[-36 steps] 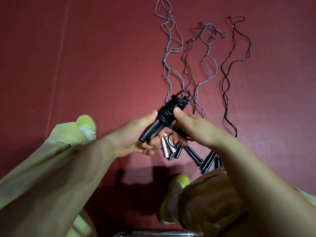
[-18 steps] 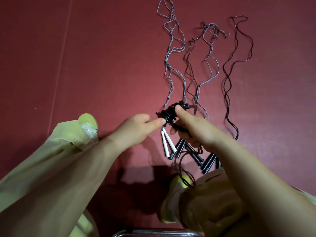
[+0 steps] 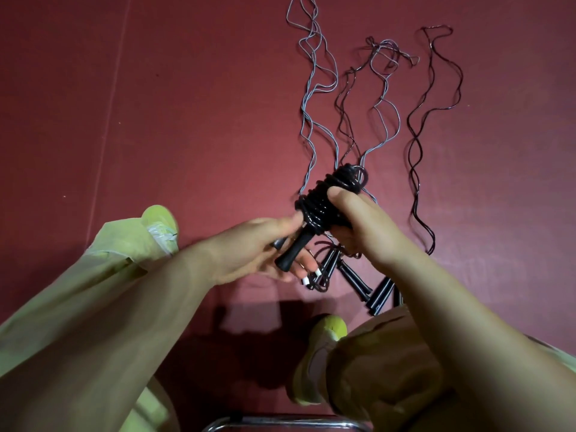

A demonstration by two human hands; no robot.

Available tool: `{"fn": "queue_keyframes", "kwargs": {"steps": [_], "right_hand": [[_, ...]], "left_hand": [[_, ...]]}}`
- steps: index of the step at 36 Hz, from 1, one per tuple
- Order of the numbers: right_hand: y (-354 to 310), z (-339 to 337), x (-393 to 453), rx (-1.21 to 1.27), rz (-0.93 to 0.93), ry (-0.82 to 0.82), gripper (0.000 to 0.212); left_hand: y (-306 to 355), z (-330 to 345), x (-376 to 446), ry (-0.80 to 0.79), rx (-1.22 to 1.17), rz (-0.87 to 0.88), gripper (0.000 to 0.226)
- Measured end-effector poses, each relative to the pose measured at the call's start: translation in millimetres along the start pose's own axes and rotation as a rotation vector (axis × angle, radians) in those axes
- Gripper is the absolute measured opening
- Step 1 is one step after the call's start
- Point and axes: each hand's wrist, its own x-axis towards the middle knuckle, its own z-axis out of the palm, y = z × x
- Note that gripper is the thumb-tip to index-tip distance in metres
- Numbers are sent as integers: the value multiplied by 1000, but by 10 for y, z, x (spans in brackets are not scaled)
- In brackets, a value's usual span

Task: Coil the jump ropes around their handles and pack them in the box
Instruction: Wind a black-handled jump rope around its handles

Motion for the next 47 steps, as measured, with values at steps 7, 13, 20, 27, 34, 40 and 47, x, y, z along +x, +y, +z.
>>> {"fn": "queue_keyframes", "kwargs": {"steps": [7, 13, 20, 27, 34, 40, 47], "right_hand": [[-17, -23, -78, 94, -49, -225, 40], [-23, -14, -67, 48, -103, -208, 47], [6, -55, 0, -230, -68, -116, 70], [106, -60, 46, -496, 28, -11, 85], [74, -21, 35, -295, 135, -79, 82], [103, 7, 45, -68, 216, -102, 65], [79, 35, 24, -80, 134, -39, 47]], "left_hand": [[9, -107, -37, -509, -315, -109, 74], [31, -17, -11, -303, -224, -69, 69], [46, 42, 27, -12, -54, 17, 69], [27, 58, 63, 262, 149, 96, 69], [-8, -24, 96, 510, 548, 120, 70], [-6, -15, 79, 611, 845, 166, 56], [-2, -28, 89, 412, 626, 97, 37]]}}
